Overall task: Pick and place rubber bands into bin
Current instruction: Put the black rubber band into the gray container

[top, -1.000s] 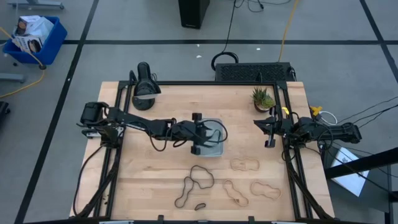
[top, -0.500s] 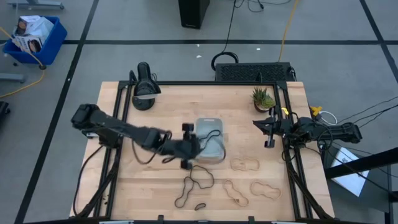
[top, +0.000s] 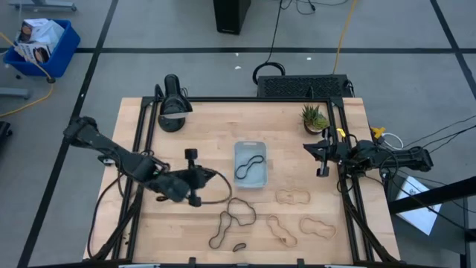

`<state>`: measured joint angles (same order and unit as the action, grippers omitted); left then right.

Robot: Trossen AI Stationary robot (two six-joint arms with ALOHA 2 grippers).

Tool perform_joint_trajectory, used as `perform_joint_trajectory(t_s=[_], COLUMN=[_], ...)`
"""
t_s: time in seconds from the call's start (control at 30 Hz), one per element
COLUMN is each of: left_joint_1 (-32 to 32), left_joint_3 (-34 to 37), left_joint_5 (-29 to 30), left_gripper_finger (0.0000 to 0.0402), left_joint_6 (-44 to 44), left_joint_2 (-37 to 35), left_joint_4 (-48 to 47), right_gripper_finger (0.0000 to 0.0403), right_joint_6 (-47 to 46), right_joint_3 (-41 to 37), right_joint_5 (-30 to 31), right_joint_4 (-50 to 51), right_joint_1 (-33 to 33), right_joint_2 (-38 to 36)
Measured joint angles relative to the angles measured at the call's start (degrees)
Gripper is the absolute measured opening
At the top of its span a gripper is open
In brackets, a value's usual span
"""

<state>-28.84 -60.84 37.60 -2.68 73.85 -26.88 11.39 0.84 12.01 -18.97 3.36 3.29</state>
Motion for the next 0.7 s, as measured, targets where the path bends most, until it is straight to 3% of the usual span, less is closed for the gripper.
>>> perform_joint_trajectory(t_s=[0.13,0.27,0.4,0.53,0.7], left_joint_1=[0.72,1.95,2.62,2.66,3.56], left_joint_3=[14.34,24.70,30.66,35.27,39.73], left_joint_5=[-10.36,-12.79,-13.02,-16.20,-18.35], left_gripper_finger=[0.0005,0.0004,0.0003,0.0002,0.0002], left_joint_6=[2.81,1.05,-0.51,7.59,10.94], left_joint_2=[-4.92,-4.29,-1.06,3.09,3.32], left_joint_4=[23.26,37.91,48.80,64.50,73.61], right_gripper_finger=[0.0007,0.0006,0.0006,0.0006,0.0006], right_joint_6=[0.01,0.00,0.01,0.23,0.23], right_joint_3=[-0.02,-0.01,0.00,-0.01,0.01], right_joint_5=[0.00,0.01,0.00,0.04,0.00], right_joint_4=[-0.05,-0.03,-0.04,-0.05,0.14], right_joint_1=[0.00,0.01,0.00,0.01,0.01], right_joint_2=[0.00,0.00,0.00,0.00,-0.02])
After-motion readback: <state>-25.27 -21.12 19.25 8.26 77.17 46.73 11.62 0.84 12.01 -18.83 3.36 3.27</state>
